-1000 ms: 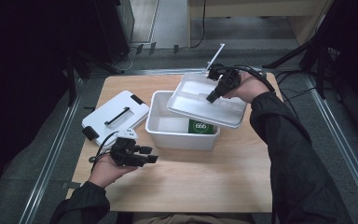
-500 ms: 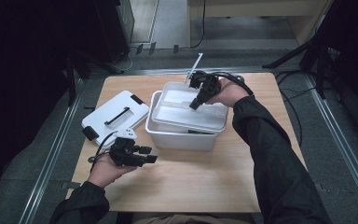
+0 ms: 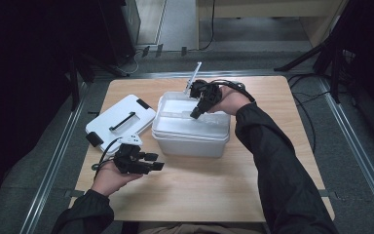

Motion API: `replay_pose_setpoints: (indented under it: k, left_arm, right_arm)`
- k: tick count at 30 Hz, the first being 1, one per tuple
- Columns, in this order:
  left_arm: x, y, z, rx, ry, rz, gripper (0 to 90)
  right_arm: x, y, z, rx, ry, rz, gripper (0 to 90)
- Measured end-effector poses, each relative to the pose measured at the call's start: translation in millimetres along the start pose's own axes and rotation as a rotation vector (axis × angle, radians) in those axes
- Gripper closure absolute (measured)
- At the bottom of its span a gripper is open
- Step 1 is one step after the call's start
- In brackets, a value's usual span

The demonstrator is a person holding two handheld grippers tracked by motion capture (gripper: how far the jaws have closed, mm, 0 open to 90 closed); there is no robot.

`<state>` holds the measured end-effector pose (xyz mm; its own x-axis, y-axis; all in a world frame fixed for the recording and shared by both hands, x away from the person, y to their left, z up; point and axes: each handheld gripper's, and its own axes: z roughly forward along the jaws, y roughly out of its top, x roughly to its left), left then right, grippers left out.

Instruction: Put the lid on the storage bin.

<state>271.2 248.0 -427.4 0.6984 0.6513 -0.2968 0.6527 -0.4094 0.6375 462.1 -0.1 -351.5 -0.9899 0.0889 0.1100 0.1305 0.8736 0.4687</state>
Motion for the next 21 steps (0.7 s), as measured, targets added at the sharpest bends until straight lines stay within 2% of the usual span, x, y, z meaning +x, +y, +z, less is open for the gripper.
replay_pose_setpoints:
  k: [4,9,13,16,21]
  left_arm:
    - [0.0,0.1,0.6,0.001,0.001,0.001,48.6]
    - [-0.3,0.6,1.4,0.003,-0.002,0.003,48.6]
    - [-0.1,0.5,1.5,0.003,0.001,0.0,48.6]
    - [0.0,0.4,1.5,0.004,0.001,0.002,48.6]
    - [0.4,0.0,1.4,0.002,0.001,-0.002,48.6]
  right_arm:
    - [-1.0,-1.6,1.4,-0.017,0.0,-0.008,89.7]
    - [0.2,-1.3,4.0,-0.025,-0.026,-0.047,89.1]
    - [-0.5,-3.1,7.0,-0.039,-0.033,-0.043,88.4]
    - [-1.0,-3.3,12.5,-0.023,-0.039,-0.044,88.4]
    - [-3.6,-9.0,16.8,-0.051,-0.021,-0.025,88.2]
